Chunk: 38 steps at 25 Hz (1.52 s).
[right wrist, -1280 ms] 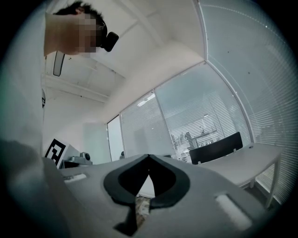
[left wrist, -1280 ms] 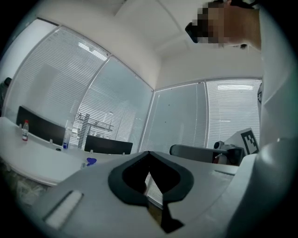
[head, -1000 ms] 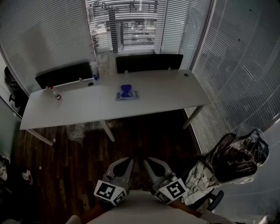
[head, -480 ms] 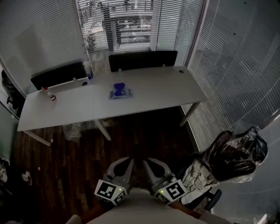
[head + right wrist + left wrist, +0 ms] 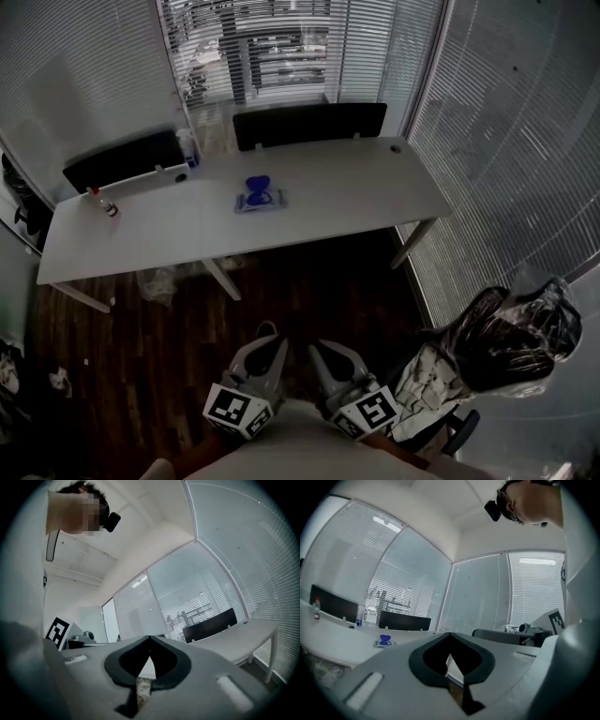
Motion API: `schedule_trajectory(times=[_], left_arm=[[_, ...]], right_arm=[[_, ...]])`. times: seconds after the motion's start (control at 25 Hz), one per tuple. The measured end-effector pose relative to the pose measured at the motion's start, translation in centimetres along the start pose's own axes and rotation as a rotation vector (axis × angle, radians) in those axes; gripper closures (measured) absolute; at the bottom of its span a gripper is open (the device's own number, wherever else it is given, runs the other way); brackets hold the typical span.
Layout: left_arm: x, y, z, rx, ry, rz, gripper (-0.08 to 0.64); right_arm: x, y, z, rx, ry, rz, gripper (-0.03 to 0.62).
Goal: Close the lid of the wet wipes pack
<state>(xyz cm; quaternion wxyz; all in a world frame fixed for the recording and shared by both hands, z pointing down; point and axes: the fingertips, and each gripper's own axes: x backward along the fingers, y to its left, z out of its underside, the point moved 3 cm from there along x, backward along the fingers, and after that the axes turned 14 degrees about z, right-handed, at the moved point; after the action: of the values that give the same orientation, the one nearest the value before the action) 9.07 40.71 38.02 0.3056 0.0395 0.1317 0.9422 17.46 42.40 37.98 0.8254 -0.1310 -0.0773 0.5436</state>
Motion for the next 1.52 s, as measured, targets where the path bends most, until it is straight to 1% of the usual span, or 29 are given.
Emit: schedule_trajectory(times=[0.16, 0.32, 0.44, 0.52, 0.64, 0.84, 1.08, 1.32, 1.52], left_arm=[[-1.3, 3.5, 0.2, 0.018, -0.005, 0.006, 0.557], [-3.2, 8.7, -0.4, 0.039, -0.015, 0.009, 0.557], [-5.1, 13.3, -0.9, 0.013, -0.008, 0.022, 0.557], [-6.2, 16.2, -2.4, -0.005, -0.013, 0.03, 0.557], [-7.4, 21.2, -5.4, -0.017, -0.02, 0.019, 0.557], [-9.5, 29.1, -8.0, -0.002, -0.013, 0.017, 0.557], [-11.6, 37.1, -11.1, -0.005, -0.041, 0.011, 0.557], [-12.6, 42.3, -12.4, -0.004, -0.031, -0.001, 0.557], [-13.3, 43.9, -12.9, -0.022, -0.035, 0.006, 0.557]], right_arm=[[-3.3, -0.4, 0.7, 0.017, 0.009, 0.002, 0.592], [-8.4, -1.5, 0.9, 0.035, 0.015, 0.021, 0.592], [-13.7, -2.3, 0.5, 0.042, 0.013, 0.035, 0.592], [-17.5, -2.5, -0.2, 0.047, 0.015, 0.039, 0.592], [-23.2, -2.2, -1.5, 0.067, 0.012, 0.035, 0.592], [-32.2, -2.0, -2.9, 0.089, 0.017, 0.031, 0.592], [-40.4, -1.9, -3.9, 0.12, 0.014, 0.022, 0.592], [-45.7, -1.9, -3.6, 0.118, 0.029, 0.016, 0.592], [-47.4, -2.3, -3.6, 0.134, 0.027, 0.012, 0.592]])
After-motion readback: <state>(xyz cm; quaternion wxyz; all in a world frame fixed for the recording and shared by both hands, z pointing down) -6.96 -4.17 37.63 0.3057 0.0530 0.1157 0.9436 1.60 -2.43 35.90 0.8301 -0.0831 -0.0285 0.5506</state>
